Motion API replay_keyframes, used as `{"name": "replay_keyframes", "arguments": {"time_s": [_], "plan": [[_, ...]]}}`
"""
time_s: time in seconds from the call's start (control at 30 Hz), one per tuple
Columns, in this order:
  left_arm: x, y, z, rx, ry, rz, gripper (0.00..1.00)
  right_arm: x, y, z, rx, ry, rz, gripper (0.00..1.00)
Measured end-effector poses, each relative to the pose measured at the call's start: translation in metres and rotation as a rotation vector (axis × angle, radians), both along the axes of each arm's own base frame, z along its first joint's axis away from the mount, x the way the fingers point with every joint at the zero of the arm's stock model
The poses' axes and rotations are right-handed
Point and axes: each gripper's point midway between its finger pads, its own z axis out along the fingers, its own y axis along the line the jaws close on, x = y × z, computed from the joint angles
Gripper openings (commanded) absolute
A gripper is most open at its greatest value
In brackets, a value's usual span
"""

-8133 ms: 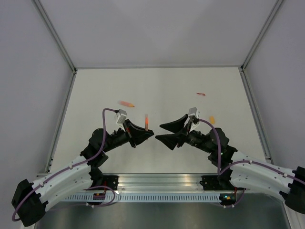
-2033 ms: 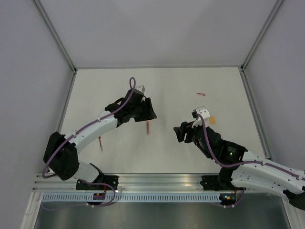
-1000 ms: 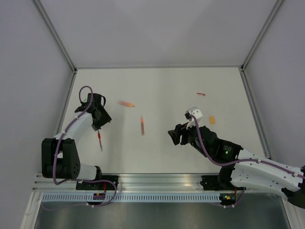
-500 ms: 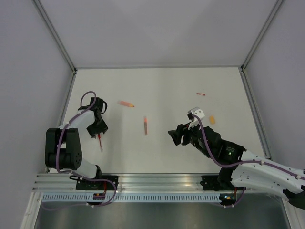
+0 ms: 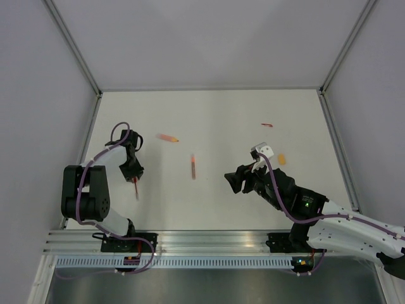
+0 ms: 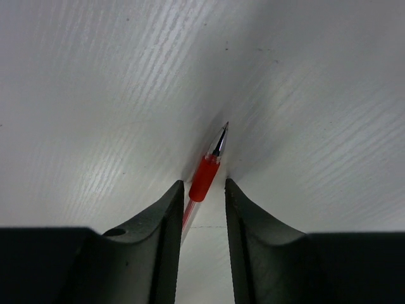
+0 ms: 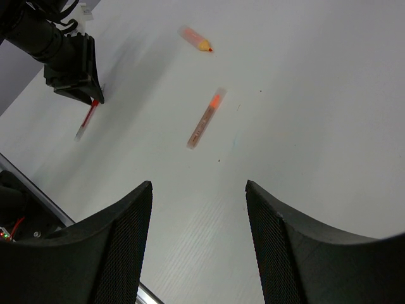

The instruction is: Insert the pens into the pen caps

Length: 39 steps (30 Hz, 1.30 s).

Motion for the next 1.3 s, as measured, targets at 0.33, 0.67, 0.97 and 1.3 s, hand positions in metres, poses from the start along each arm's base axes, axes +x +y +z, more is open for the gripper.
{"name": "replay_keyframes", "arguments": {"time_s": [0.33, 0.67, 0.97, 1.3], "plan": [[0.029, -0.039, -0.001, -0.158, -0.132, -0.134, 0.35, 0.000, -0.001, 0.000, 0.003, -0.001, 0.000, 0.67], [0.036, -0.060, 0.001, -0.196, -0.186, -0.205, 0.41, 0.000, 0.000, 0.000, 0.001, 0.000, 0.000, 0.67], [0.024, -0.085, 0.032, -0.107, -0.123, -0.429, 0.47, 0.000, -0.001, 0.000, -0.001, -0.006, 0.003, 0.68], [0.036, -0.088, 0.099, 0.033, -0.145, -0.784, 0.50, -0.004, -0.008, 0.018, 0.046, -0.044, 0.005, 0.68]]}}
